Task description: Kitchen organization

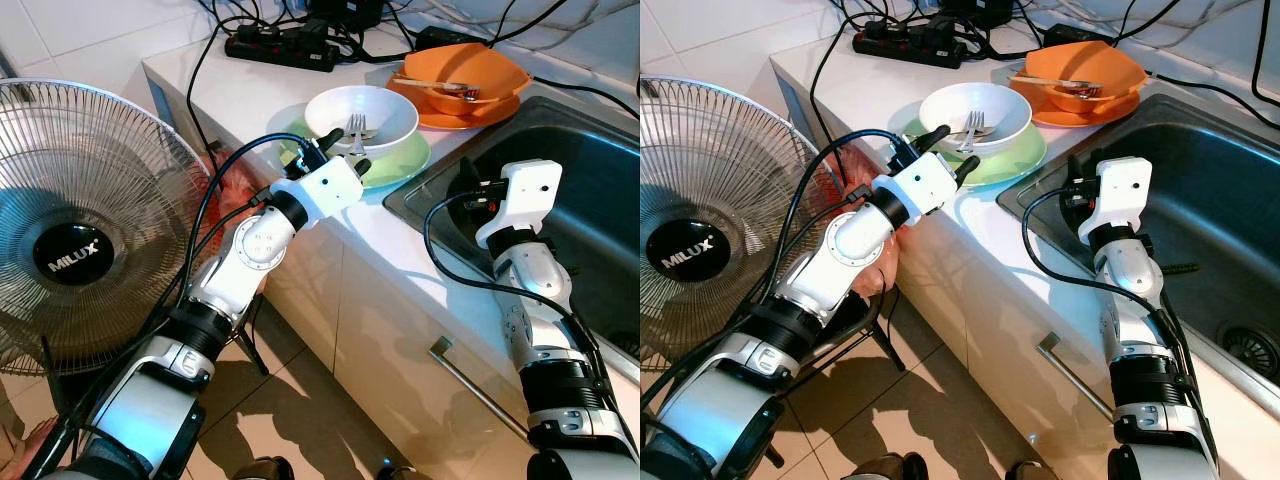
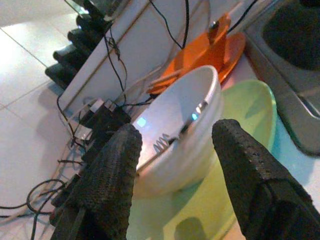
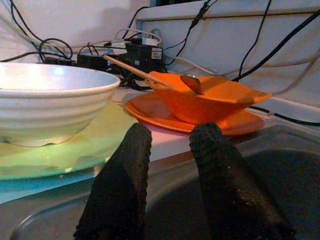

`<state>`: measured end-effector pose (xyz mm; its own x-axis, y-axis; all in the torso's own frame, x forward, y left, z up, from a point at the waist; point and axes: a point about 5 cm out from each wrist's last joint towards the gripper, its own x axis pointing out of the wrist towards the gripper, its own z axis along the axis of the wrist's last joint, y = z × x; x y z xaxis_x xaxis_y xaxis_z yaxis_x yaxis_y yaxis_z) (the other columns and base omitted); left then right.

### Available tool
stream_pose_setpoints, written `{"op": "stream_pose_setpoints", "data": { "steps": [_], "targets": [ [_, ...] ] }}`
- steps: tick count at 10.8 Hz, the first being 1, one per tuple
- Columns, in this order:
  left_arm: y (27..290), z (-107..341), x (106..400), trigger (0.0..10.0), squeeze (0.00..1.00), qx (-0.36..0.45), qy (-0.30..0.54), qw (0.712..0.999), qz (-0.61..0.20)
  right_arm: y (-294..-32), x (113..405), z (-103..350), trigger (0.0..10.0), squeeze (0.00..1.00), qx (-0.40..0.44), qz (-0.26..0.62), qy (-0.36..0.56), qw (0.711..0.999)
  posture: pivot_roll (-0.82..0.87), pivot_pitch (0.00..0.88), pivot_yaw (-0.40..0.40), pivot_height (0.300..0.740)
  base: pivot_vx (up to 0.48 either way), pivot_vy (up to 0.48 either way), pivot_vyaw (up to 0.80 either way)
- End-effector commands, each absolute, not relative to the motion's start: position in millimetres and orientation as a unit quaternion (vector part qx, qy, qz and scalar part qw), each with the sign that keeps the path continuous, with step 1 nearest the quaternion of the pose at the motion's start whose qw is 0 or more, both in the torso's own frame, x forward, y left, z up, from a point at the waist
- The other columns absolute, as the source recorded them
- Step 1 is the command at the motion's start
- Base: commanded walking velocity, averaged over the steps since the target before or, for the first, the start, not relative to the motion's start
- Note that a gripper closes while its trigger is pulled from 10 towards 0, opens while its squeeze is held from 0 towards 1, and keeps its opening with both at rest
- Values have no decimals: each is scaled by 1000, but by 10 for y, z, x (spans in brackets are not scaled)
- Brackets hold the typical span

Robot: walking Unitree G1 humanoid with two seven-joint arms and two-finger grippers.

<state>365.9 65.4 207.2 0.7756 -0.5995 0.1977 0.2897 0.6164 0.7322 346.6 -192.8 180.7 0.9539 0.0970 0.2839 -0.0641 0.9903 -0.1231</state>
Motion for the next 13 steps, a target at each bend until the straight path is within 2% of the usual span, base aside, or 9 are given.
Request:
{"op": "stream_pose_setpoints", "data": {
  "steps": [1,2,4,5,8,9,10,12,13],
  "targets": [
    [617,2101,3671,10000,0,365,-226,866,-258,-1889,3461,1757,10000,0,-55,47,-135,988,-23,107,65,740,0,0,0],
    [609,2099,3675,10000,0,364,-226,866,-258,-1891,3460,1755,10000,0,-55,46,-135,988,-23,108,65,740,0,0,0],
    [591,2085,3681,3686,0,363,-227,865,-261,-1882,3460,1753,10000,0,-54,47,-135,988,-21,110,66,740,0,0,0],
    [588,2083,3682,2980,0,362,-228,865,-262,-1879,3462,1754,10000,0,-53,47,-135,988,-20,111,66,740,0,0,0],
    [573,2074,3688,3922,0,360,-228,865,-263,-1875,3461,1752,10000,0,-52,46,-135,988,-21,112,68,740,0,0,0],
    [557,2071,3690,5373,0,360,-228,865,-264,-1874,3460,1751,10000,0,-51,46,-135,988,-23,112,69,740,0,0,0],
    [540,2071,3693,10000,0,359,-229,865,-266,-1865,3457,1748,10000,0,-50,46,-135,988,-23,113,69,740,0,0,0],
    [506,2106,3689,10000,0,360,-240,862,-265,-1857,3455,1745,10000,0,-49,47,-135,988,-22,113,68,740,0,0,0],
    [482,2130,3684,4118,0,367,-248,857,-265,-1857,3455,1743,10000,0,-49,47,-135,989,-22,113,68,740,0,0,0]
  ]
}}
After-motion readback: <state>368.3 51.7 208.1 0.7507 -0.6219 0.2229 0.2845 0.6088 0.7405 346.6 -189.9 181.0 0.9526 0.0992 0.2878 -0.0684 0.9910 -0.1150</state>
